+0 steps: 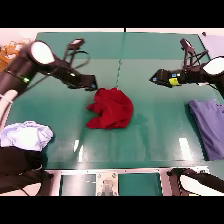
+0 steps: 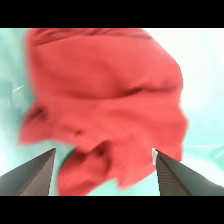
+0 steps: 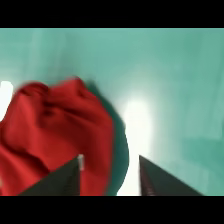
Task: Fold the shirts.
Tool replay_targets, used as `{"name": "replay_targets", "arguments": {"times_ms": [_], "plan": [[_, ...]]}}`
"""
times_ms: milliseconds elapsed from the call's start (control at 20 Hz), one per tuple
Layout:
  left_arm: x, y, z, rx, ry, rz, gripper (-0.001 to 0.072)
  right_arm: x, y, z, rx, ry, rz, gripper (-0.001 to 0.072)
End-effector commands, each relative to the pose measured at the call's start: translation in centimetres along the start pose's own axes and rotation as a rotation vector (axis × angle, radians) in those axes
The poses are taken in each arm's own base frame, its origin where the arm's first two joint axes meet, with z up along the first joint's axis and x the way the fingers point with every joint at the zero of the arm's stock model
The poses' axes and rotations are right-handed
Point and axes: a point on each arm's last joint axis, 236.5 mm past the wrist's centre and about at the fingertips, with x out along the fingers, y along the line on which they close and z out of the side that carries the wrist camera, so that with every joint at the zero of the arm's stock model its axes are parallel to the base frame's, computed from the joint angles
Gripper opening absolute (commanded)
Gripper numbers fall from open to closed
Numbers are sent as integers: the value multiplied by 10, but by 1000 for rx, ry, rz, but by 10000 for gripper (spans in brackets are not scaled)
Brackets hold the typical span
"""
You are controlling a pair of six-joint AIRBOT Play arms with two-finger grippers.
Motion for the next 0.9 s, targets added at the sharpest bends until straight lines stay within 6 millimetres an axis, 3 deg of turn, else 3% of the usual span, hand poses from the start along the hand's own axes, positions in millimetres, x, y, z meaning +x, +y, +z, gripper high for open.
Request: {"name": "replay_targets", "arguments": {"times_ms": [0,150,200,300,400,500,600,700,750,800,850], "plan": [[-13,49,-47,-128,173,39,713,1,-46,-30,82,105,-59,355],[40,46,-123,-238,319,-26,712,31,-58,-68,97,221,-31,398],[62,43,-144,-294,326,-57,712,43,-52,-76,100,253,10,435],[100,41,-171,-398,292,-102,712,68,-33,-86,100,298,115,436],[122,39,-186,-496,241,-149,712,89,-9,-84,109,306,230,513],[134,41,-196,-555,203,-170,712,109,15,-80,98,325,316,513],[140,52,-192,-585,143,-143,703,124,39,-80,51,359,351,513],[143,59,-174,-611,64,-134,701,131,67,-73,-17,361,382,512],[142,57,-166,-614,33,-152,599,132,80,-68,-52,353,396,512],[142,54,-161,-601,16,-171,356,131,94,-64,-86,342,409,512],[141,51,-157,-583,-1,-187,179,130,104,-59,-112,332,420,511]]}}
